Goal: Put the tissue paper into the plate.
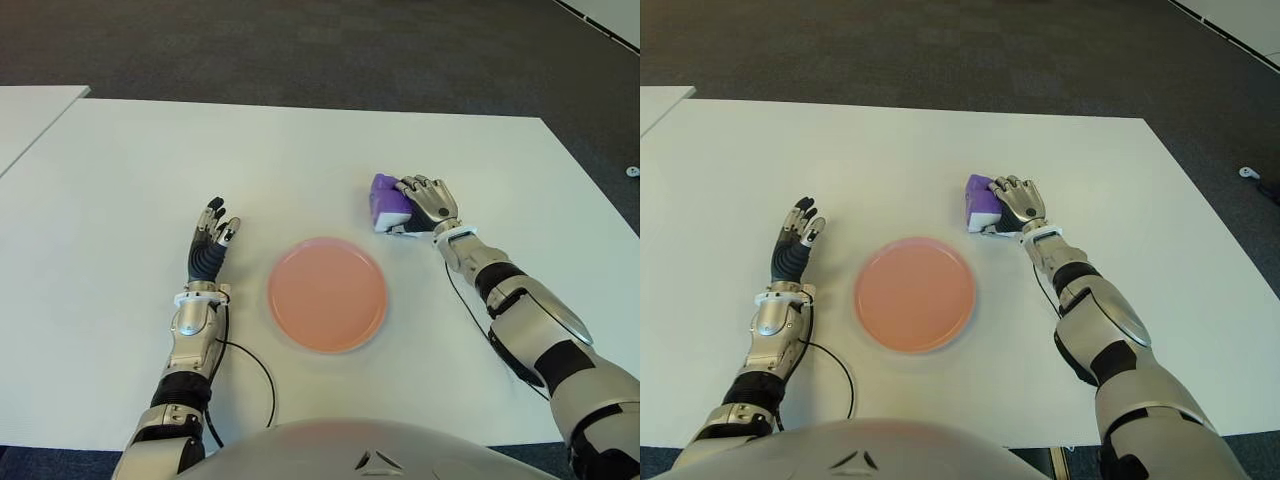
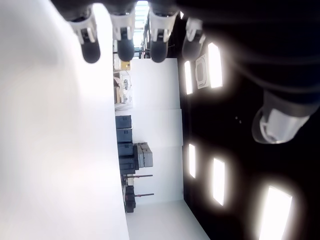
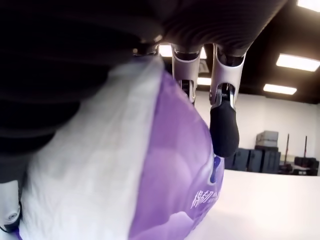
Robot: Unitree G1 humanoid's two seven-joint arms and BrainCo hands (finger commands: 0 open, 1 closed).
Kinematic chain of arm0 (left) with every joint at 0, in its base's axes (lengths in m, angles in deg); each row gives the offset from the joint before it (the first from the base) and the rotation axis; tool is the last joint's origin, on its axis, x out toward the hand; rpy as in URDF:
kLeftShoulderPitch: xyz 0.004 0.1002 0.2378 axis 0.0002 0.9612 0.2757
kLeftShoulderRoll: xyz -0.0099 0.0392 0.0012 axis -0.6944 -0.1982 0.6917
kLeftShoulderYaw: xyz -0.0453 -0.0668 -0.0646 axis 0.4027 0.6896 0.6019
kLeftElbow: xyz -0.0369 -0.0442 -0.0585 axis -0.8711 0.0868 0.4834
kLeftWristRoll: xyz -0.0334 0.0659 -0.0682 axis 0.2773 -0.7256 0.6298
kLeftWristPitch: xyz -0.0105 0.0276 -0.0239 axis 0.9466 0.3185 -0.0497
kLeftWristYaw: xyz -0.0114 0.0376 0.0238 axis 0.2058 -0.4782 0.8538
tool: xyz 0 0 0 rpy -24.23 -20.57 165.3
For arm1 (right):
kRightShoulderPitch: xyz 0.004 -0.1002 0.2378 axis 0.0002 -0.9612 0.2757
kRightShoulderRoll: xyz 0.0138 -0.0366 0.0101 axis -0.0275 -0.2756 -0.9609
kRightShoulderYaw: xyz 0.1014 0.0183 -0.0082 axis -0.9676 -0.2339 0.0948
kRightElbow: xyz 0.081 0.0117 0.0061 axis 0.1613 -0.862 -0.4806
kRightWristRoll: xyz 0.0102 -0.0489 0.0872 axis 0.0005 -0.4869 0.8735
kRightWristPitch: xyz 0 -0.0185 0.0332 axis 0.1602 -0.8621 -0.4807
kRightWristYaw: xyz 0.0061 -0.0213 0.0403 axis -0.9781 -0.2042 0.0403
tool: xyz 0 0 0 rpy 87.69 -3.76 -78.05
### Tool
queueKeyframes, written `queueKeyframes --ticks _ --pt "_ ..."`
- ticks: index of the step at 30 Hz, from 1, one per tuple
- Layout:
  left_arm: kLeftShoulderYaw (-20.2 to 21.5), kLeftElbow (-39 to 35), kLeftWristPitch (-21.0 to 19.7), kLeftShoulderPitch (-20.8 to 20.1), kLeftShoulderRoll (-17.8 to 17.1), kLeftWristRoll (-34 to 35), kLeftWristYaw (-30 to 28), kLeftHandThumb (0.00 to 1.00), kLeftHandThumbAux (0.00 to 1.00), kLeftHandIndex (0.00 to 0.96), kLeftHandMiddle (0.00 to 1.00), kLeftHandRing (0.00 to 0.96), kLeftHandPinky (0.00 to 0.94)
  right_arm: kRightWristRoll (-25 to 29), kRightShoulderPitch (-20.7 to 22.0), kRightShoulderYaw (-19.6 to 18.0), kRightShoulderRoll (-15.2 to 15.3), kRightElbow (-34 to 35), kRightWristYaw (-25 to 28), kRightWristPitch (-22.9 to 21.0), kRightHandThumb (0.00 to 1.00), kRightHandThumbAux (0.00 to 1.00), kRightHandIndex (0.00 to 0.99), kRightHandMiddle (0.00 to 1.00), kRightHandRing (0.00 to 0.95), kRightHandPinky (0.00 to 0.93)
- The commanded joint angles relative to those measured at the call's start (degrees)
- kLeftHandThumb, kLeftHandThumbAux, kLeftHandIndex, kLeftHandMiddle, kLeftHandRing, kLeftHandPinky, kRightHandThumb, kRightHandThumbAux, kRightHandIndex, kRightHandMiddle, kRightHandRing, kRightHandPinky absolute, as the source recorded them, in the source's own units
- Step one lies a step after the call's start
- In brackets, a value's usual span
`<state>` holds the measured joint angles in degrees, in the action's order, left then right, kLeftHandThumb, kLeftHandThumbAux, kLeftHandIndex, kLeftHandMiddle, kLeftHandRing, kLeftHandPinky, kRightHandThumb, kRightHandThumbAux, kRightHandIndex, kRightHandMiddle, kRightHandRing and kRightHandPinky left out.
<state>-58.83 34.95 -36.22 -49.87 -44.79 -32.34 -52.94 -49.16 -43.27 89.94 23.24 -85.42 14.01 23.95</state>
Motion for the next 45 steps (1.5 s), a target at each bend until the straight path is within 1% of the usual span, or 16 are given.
queueKeyframes --ticks 1,6,10,14,17,26,37,45 --pt "0.3 4.04 -2.14 2.44 -0.02 0.51 -0.85 0.0 0.447 0.0 0.0 0.0 0.0 -3.15 -8.76 3.12 -3.48 -3.16 2.64 0.18 0.724 0.713 0.441 0.813 0.806 0.799" --pt "0.16 4.29 -1.92 2.29 -0.08 0.55 -0.79 0.0 0.448 0.0 0.0 0.0 0.0 -3.86 -8.32 3.78 -3.31 -2.95 0.74 -0.97 0.723 0.714 0.441 0.815 0.811 0.811" --pt "0.13 4.37 -2.06 2.19 -0.05 0.4 -0.46 0.0 0.45 0.0 0.0 0.0 0.0 -3.62 -7.95 3.59 -3.19 -2.57 -0.65 -0.92 0.726 0.713 0.441 0.828 0.824 0.831" --pt "0.12 4.78 -1.95 1.95 -0.01 0.36 -0.34 0.0 0.455 0.0 0.0 0.0 0.0 -2.87 -8.14 2.8 -3.39 -2.65 -1.56 -0.87 0.73 0.712 0.44 0.84 0.833 0.832" --pt "0.12 5.1 -1.87 1.71 0.0 0.27 -0.17 0.0 0.457 0.0 0.0 0.0 0.0 -2.02 -8.05 1.91 -3.44 -2.45 -1.96 -0.37 0.732 0.712 0.44 0.845 0.836 0.829" --pt "0.06 5.8 -1.92 1.09 0.06 0.03 0.16 0.0 0.456 0.0 0.0 0.0 0.0 -0.26 -7.88 -0.45 -3.62 -2.29 -2.17 0.55 0.737 0.711 0.44 0.879 0.865 0.869" --pt "-0.02 5.94 -1.69 0.96 0.17 -0.18 0.46 0.0 0.453 0.0 0.0 0.0 0.0 1.83 -6.7 -3.62 -3.44 -1.68 -1.69 0.65 0.736 0.712 0.439 0.875 0.861 0.851" --pt "-0.06 6.08 -1.92 0.82 0.19 -0.84 1.18 0.0 0.453 0.0 0.0 0.0 0.0 4.82 -3.23 -7.71 -2.11 0.3 -0.75 2.74 0.737 0.712 0.439 0.873 0.862 0.859"
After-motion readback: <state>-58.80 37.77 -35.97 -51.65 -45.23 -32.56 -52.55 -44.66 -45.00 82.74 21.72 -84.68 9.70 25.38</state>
